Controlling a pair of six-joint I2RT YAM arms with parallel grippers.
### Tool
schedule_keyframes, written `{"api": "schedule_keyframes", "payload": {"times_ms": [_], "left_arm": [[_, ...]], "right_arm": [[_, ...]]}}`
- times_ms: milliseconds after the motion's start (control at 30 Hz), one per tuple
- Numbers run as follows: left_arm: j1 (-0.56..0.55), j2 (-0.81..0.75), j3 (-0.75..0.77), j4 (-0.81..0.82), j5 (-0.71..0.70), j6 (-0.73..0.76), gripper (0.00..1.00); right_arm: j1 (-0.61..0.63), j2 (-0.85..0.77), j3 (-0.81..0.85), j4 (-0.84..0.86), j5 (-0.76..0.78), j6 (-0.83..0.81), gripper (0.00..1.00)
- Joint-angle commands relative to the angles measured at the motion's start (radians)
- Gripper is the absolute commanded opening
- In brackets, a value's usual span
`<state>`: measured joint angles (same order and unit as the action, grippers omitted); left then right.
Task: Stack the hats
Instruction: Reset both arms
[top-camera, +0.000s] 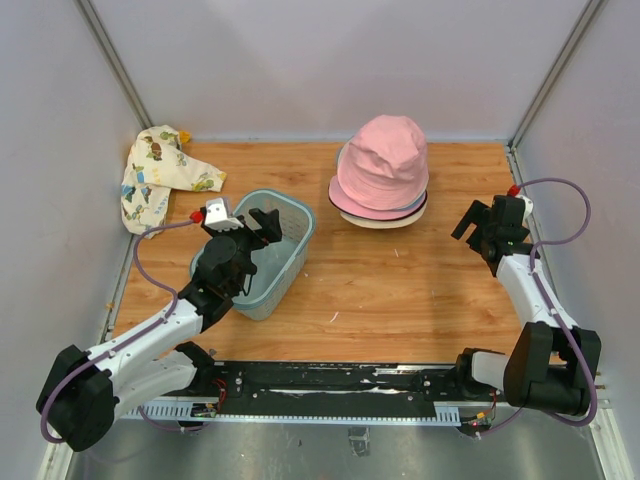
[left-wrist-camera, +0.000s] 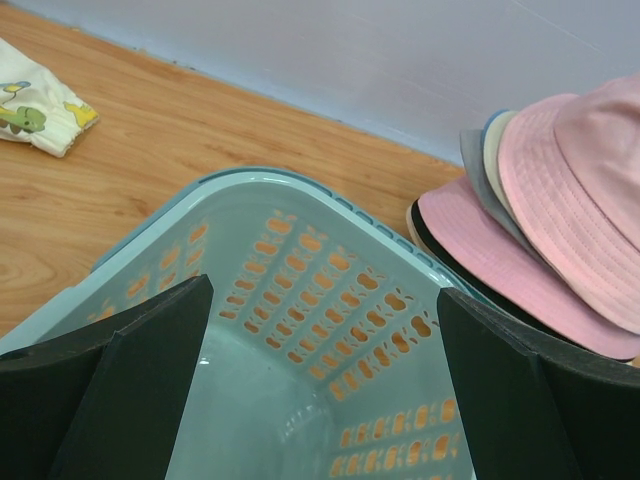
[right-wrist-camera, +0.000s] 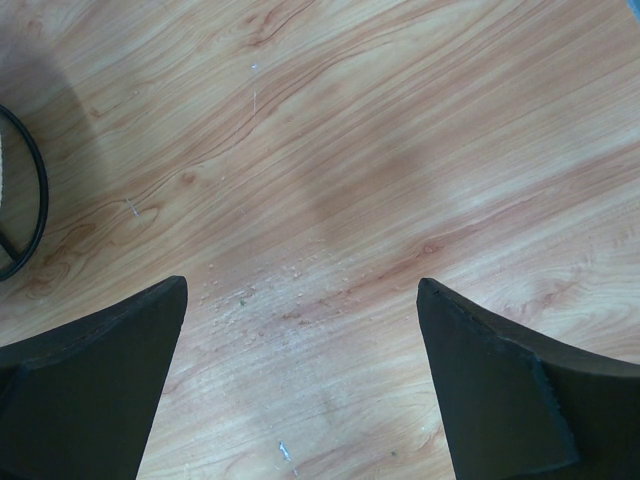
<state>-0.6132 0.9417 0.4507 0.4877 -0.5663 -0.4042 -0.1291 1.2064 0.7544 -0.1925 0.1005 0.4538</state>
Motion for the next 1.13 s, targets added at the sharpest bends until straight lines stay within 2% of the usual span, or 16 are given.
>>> {"api": "schedule_keyframes", "payload": {"times_ms": [0,867,1000,1100], "left_arm": [[-0.011,-0.001,-0.015,0.040,-0.027,0.000,1.00],[-0.013,-0.006,-0.035,0.044,-0.032,-0.002,1.00],[-0.013,-0.010,-0.035,0.042,-0.033,0.000,1.00],[-0.013,-0.017,-0.034,0.038,-0.035,0.003,1.00]], "right_arm": [[0.007,-0.010,0.010,-0.005,0.001,0.014,0.99],[0.007,-0.011,-0.002,0.003,-0.012,0.018,0.98],[0.007,-0.048,-0.046,0.074,-0.075,-0.017,0.99],[0.006,-0.072,-0.059,0.093,-0.051,-0.002,0.99]]}}
